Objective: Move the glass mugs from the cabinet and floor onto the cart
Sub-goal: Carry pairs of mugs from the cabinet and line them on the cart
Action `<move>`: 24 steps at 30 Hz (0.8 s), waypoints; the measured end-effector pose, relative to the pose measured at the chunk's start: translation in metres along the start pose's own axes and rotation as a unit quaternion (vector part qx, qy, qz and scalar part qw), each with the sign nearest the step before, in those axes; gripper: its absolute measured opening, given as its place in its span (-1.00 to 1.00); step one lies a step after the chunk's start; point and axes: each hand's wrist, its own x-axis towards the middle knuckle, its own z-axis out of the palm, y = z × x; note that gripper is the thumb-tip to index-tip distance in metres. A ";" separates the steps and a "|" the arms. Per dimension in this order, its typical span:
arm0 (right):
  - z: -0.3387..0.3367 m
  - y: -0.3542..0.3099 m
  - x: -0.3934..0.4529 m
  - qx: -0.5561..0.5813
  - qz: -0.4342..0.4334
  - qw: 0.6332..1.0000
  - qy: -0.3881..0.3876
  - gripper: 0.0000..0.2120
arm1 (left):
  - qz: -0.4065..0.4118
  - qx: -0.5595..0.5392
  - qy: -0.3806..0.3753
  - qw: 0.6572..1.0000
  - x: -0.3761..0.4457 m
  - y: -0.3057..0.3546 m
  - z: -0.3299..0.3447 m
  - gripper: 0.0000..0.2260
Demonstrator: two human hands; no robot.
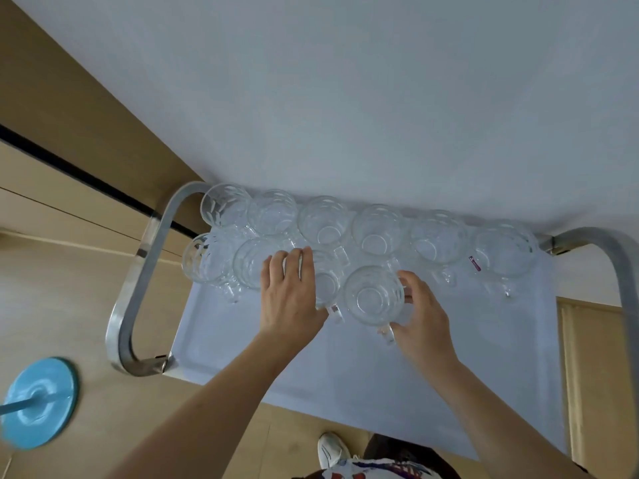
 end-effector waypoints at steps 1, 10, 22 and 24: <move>0.000 -0.001 0.001 -0.006 -0.010 1.000 0.012 -0.08 | -0.002 0.002 0.003 1.000 0.001 -0.001 0.001 -0.02; -0.005 0.002 0.010 -0.100 -0.079 0.990 0.054 -0.03 | -0.032 -0.002 0.018 0.999 0.006 0.004 0.008 -0.01; -0.018 -0.022 -0.015 -0.162 0.006 0.987 0.015 -0.16 | -0.006 -0.029 -0.075 0.997 -0.012 -0.002 -0.018 -0.09; -0.026 -0.029 -0.027 -0.181 0.022 0.983 0.028 -0.27 | 0.020 -0.046 -0.056 0.997 -0.017 -0.006 -0.030 -0.19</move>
